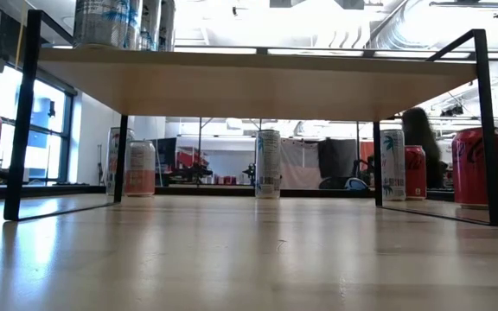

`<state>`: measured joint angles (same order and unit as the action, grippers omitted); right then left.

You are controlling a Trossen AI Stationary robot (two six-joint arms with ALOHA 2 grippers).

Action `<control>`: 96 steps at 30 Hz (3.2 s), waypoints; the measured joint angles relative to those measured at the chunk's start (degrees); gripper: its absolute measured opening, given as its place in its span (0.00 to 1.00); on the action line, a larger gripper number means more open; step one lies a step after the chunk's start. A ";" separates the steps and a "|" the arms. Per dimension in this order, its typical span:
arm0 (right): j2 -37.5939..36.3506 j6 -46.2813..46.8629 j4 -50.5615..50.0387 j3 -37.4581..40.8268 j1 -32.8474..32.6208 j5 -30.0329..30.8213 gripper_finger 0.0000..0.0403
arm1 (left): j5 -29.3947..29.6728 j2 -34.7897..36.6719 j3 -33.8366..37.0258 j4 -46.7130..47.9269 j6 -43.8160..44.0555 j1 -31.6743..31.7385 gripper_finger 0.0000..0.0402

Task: Place canned beverage on shelf
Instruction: Adjust the white blue soda cans on the shelf

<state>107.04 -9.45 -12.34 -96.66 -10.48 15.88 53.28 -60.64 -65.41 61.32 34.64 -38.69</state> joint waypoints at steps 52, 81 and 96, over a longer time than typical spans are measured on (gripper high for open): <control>-0.96 -2.60 0.52 0.01 2.62 1.61 0.11 | -7.96 4.31 -0.04 0.34 -0.82 1.85 0.72; -0.82 3.02 -5.61 0.00 -8.98 1.21 0.11 | -13.35 2.74 -0.04 1.86 8.22 -7.62 0.72; 5.18 3.17 -1.89 0.00 -9.64 5.59 0.11 | -12.19 -5.82 -0.04 1.75 13.28 -11.74 0.72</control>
<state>112.22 -6.28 -14.23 -96.66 -20.12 21.47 41.09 -66.46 -65.45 63.07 47.92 -50.43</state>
